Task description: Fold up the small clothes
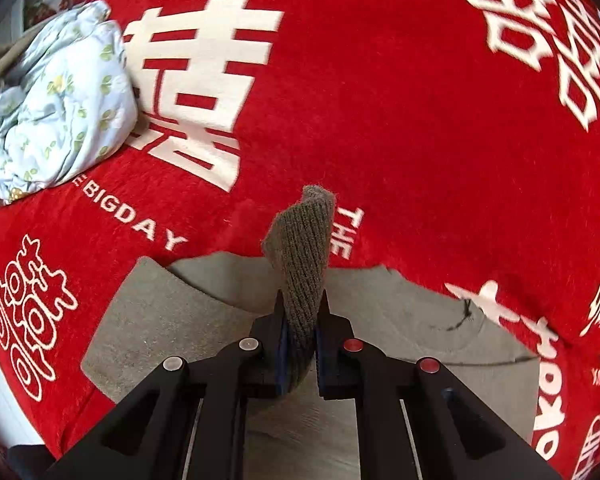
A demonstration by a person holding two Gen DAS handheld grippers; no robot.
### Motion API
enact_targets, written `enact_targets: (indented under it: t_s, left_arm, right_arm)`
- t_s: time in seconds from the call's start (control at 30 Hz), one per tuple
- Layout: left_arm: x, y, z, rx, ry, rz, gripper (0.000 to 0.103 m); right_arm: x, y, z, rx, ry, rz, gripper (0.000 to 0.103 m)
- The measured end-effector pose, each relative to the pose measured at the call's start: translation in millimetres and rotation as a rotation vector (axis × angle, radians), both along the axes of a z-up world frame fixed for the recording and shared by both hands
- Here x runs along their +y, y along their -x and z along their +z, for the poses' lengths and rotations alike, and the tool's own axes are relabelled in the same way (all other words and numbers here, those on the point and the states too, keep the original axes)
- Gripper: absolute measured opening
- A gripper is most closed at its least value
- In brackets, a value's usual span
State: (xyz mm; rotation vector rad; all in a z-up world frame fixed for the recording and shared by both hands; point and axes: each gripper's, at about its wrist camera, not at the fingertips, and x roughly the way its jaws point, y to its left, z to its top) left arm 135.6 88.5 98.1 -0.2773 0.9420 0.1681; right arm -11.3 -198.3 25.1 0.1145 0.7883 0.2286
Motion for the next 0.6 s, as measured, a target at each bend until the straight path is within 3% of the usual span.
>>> enact_targets:
  t_s: [0.3,0.6]
  left_arm:
    - [-69,9,2,0.004,-0.078,-0.074,0.012]
    - [-118,21,6,0.004,-0.105,-0.137,0.011]
  right_arm:
    - [-40,10,10,0.009,-0.056,-0.076,0.064]
    - [-61,10,13,0.016,-0.081,-0.122,0.064]
